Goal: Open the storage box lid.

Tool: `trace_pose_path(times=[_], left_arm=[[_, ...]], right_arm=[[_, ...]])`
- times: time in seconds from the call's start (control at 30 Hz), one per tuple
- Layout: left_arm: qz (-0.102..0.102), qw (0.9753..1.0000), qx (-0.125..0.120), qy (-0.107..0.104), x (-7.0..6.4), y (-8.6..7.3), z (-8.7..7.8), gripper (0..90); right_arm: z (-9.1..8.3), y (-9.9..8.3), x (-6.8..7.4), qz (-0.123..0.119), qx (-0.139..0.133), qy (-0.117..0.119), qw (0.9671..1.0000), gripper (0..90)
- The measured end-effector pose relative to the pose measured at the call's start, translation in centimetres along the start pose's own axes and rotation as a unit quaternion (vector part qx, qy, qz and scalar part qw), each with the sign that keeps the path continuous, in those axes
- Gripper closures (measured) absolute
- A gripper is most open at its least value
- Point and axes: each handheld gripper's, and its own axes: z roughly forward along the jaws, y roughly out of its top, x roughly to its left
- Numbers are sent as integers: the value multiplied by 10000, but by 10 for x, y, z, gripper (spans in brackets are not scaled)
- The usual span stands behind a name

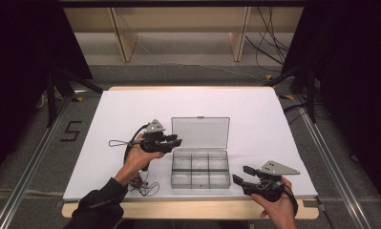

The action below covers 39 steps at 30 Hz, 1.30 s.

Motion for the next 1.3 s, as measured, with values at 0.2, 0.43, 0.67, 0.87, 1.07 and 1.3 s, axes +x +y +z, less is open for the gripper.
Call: trace_pose_path(times=[0.2,0.43,0.67,0.87,1.07,1.3], left_arm=[[-87,9999,69,1,3,-3,2,670],[-191,9997,118,57,4,-5,3,671],[-344,9993,149,-48,7,-6,3,673],[-391,9990,204,-45,8,-7,4,670],[-480,9984,296,-53,10,-8,6,657],[-604,9975,351,-95,11,-9,5,652]], right_arm=[[-1,0,0,15,-37,18,10000,427],[-1,-1,0,-4,-84,-4,10000,429],[-1,-1,-1,-32,-83,-2,10000,429],[-1,-2,-1,-24,-85,7,10000,428],[-1,-2,4,283,43,52,9996,428],[0,-2,-1,91,-17,124,9999,427]])
